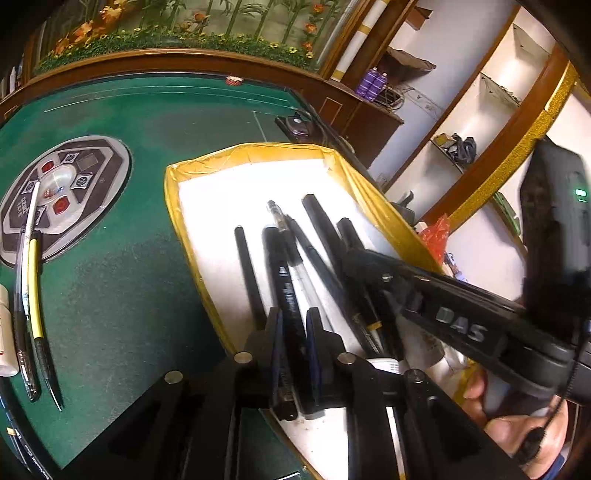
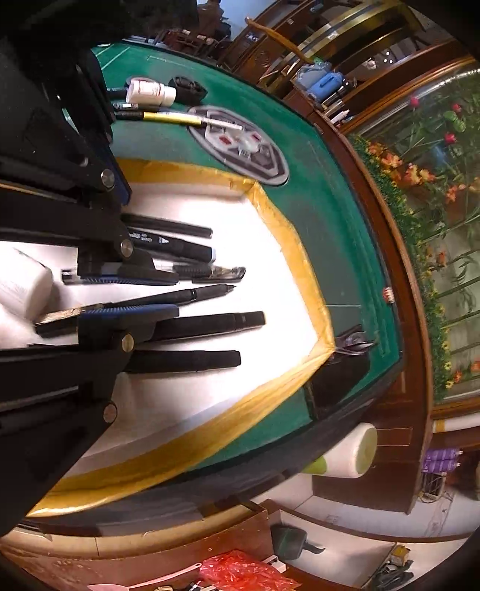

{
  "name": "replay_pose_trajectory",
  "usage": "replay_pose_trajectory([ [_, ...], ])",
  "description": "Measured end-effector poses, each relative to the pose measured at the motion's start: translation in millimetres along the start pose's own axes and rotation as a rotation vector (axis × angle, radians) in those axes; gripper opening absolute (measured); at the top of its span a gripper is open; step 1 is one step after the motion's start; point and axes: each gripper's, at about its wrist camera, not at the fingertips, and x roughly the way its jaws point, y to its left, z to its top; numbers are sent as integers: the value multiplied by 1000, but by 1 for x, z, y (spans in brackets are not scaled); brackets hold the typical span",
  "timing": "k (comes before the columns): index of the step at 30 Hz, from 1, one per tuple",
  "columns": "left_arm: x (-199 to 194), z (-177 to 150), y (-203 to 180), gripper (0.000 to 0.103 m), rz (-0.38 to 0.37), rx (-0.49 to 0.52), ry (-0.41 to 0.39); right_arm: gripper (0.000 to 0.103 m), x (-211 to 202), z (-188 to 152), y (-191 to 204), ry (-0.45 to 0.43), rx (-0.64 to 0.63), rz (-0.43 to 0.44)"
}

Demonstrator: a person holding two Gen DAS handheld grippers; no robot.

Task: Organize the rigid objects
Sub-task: 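Carry the markers and pen into the tray and open both tools, then grasp a purple-capped black marker with each tool from the pile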

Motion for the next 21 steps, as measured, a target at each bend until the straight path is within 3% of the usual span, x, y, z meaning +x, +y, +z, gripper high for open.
replay_pose_trajectory([
  [5,-15,-3,-11,14,5,39,-62,16,-54,-14,17,-159,-39,-15],
  [9,-41,-10,-26,14,47,89,-139,17,-87,-29,31,-233,-64,-16],
  [14,-98,0,-48,14,15,128,-179,17,-128,-31,45,-298,-83,-2],
  [19,-177,38,-60,15,8,185,-297,18,-181,-20,68,-417,-103,18],
  [21,-202,44,-55,28,24,195,-341,31,-197,-21,78,-457,-111,29],
])
